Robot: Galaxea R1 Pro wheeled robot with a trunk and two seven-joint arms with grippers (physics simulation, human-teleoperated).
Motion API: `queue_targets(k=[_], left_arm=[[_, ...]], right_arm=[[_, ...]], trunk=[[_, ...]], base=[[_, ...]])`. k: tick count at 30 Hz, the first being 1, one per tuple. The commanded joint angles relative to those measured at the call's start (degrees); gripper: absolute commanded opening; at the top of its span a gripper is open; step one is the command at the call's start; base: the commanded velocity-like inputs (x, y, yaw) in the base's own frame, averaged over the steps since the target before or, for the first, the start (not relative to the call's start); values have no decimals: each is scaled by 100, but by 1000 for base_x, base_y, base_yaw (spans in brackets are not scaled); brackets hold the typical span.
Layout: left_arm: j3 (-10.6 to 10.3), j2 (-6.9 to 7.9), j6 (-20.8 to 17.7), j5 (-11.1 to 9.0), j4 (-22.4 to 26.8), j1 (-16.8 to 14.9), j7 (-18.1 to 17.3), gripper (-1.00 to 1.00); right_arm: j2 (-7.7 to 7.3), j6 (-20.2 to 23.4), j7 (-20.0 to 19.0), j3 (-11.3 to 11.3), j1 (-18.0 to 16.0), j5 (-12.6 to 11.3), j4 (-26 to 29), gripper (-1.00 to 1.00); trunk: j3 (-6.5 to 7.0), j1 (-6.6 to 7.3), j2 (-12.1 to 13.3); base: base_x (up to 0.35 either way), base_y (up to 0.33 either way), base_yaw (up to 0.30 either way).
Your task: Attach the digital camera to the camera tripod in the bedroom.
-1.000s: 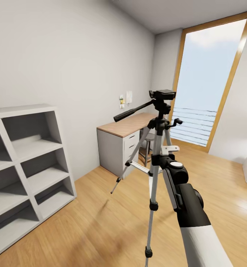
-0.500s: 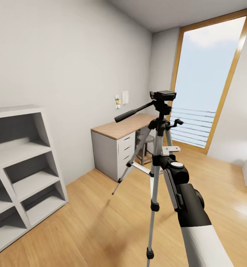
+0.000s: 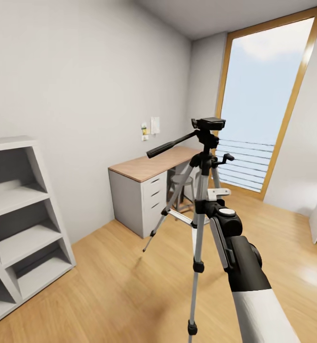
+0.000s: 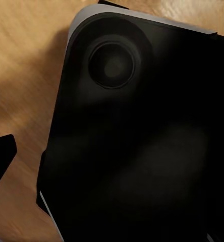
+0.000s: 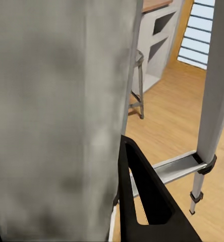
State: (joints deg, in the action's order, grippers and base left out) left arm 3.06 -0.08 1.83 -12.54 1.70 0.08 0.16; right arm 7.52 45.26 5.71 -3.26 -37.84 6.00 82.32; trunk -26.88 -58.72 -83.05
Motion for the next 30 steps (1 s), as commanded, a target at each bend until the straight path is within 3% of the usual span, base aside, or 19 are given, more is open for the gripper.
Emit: queue_targets(k=[1, 15, 30], left_arm=[[28, -1, 10, -12, 5, 1, 2, 100], [28, -1, 10, -18, 6, 2, 2, 100], [34, -1, 10, -20, 6, 1, 2, 100]], right_arm=[[-4, 37, -15, -7, -4, 69, 5, -100], [-10, 92, -28, -17, -4, 50, -7, -100], [-36, 184, -184, -10, -4, 30, -24, -100]], trunk=[[-5, -1, -3], [-5, -1, -3], [-5, -1, -3]], base=[[124, -259, 0], [36, -76, 0], [-122, -208, 0]])
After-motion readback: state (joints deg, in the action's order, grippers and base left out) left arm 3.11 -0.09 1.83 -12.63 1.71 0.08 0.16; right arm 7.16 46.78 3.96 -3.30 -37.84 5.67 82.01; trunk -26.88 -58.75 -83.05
